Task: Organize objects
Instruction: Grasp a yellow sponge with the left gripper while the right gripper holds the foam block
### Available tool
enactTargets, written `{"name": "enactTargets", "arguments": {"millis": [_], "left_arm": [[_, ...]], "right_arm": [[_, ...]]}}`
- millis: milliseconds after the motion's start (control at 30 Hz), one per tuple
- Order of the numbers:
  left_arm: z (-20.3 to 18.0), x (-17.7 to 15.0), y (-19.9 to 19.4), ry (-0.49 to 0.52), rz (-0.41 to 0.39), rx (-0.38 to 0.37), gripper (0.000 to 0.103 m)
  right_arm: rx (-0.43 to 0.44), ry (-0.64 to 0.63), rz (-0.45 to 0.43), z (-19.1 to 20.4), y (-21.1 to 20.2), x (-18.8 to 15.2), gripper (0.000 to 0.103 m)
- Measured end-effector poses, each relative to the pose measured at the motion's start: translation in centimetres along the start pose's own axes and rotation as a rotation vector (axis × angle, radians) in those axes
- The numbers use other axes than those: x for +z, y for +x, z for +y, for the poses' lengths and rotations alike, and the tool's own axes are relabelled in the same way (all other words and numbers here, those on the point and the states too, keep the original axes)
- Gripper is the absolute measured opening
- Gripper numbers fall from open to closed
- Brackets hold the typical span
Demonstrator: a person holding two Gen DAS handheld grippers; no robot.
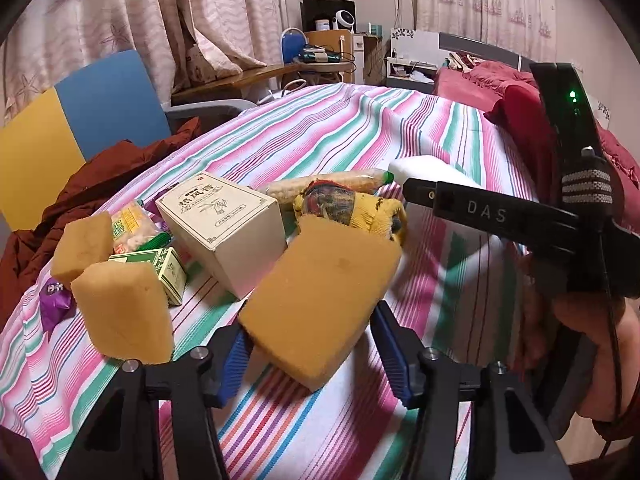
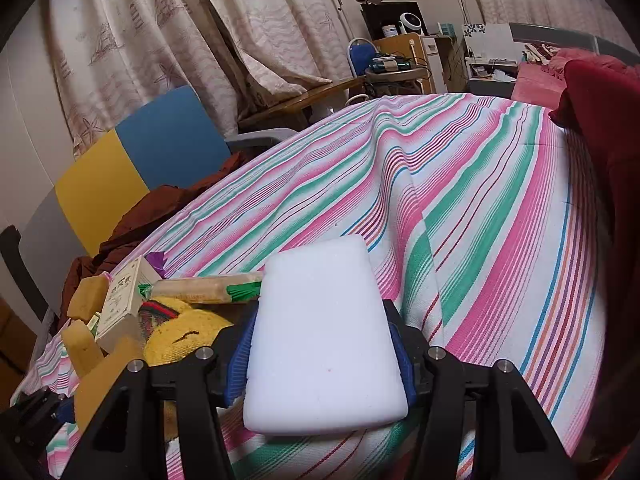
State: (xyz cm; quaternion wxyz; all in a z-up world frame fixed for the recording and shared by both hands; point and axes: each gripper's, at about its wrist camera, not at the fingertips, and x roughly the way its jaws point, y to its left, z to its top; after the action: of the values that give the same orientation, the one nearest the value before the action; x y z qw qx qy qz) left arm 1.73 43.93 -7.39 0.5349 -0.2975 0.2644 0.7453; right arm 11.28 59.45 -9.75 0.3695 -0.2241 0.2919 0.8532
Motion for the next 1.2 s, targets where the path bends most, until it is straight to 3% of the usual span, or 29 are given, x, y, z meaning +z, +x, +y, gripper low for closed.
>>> {"name": "enactTargets", "arguments": {"millis": [333, 600, 767, 900, 1200], "left_arm": [[0.1, -2.4, -2.1, -0.056, -0.067, 0.077, 0.047], [1.6, -5.0, -4.5, -0.202, -0.096, 0.116, 0.047], [1.1, -6.0, -5.4, -0.211, -0.109, 0.153, 0.047], [1.1, -6.5, -6.1, -0.222, -0.122, 0.170, 0.047], [3.5, -8.8, -7.8, -0.370, -0.145, 0.141, 0.047]], "right_arm": [[-0.018, -0.036, -0.002, 0.5, 0.0, -0.2, 0.059], [-0.032, -0.109, -0.020, 1.8, -0.6, -0.5, 0.059], [-0.040, -0.179, -0.050, 3.1, -1.8, -1.2, 0.059], [-0.010, -0.168, -0.075, 3.4, -3.7, -1.6, 0.059], [0.096, -0.232, -0.061, 6.6, -6.6, -2.2, 0.058]]}}
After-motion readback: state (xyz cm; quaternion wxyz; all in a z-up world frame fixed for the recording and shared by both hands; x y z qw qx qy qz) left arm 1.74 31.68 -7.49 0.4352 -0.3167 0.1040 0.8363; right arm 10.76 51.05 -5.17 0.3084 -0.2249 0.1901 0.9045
